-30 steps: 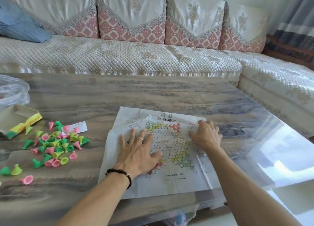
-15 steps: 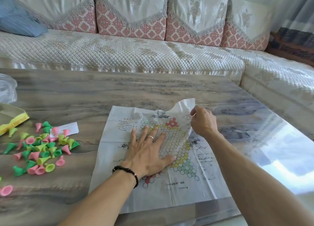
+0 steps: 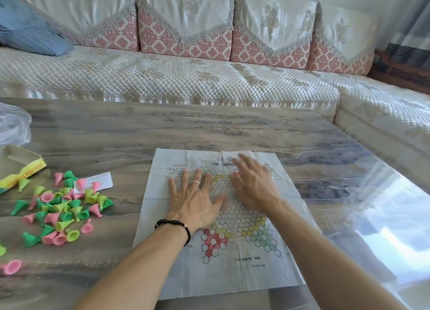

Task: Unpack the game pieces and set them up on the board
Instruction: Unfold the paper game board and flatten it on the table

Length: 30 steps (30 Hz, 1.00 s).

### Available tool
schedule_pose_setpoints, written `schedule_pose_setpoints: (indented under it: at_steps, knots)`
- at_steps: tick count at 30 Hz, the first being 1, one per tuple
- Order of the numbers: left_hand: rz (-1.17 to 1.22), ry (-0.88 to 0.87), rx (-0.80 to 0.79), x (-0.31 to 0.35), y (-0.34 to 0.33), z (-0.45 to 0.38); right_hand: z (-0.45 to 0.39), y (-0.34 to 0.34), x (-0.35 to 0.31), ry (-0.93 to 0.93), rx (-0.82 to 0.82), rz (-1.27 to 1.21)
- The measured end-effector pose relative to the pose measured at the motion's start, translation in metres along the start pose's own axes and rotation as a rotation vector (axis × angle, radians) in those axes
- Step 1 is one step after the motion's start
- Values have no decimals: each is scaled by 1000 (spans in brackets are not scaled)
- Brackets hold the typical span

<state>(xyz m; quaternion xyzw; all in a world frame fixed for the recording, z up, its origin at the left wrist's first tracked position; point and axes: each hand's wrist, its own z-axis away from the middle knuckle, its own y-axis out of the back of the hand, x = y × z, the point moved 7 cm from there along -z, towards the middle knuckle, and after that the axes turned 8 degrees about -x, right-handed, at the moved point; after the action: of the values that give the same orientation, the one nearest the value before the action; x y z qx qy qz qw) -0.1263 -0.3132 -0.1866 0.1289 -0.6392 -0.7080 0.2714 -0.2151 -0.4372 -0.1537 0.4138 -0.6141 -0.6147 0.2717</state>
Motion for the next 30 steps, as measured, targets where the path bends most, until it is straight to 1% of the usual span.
schedule_pose_setpoints:
  at_steps: [1, 3, 6, 9, 11, 12, 14, 16, 19, 22, 24, 25, 28, 30]
  knots:
    - [-1, 10, 6, -4, 0, -3, -2, -14, -14, 72, -58, -6]
    - [15, 27, 2, -15, 1, -11, -11, -30, -21, 115, -126, -8]
    - [25, 47, 7, -33, 3, -24, -38, -38, -3, 52, -207, 30]
    - [13, 77, 39, -37, 6, -30, -59, -38, 6, 3, -245, 42]
    - [3, 57, 78, -32, 10, -27, -63, -35, 4, -29, -240, 39]
    - [3, 24, 104, -27, 12, -23, -61, -32, 1, -45, -204, 28]
    - [19, -82, 140, -14, 12, -11, -47, -24, -9, -55, -119, -32]
    - [44, -154, 128, -4, 3, 4, -21, -24, -21, -20, -104, -85]
    - [50, -115, 119, -3, -10, 25, 30, -28, -17, -16, -173, -23]
    - [20, -74, 102, -3, -17, 42, 60, -19, 21, -184, -286, 53]
    - [24, -71, 89, 0, -17, 49, 68, -9, 30, -287, -296, 74]
    - [30, -77, 85, 2, -15, 50, 68, -7, 22, -285, -270, 59]
    - [40, -111, 70, 5, -13, 54, 76, -20, -21, -156, -209, -9]
    - [34, -140, 56, 4, -12, 57, 86, -27, -24, -133, -202, 8]
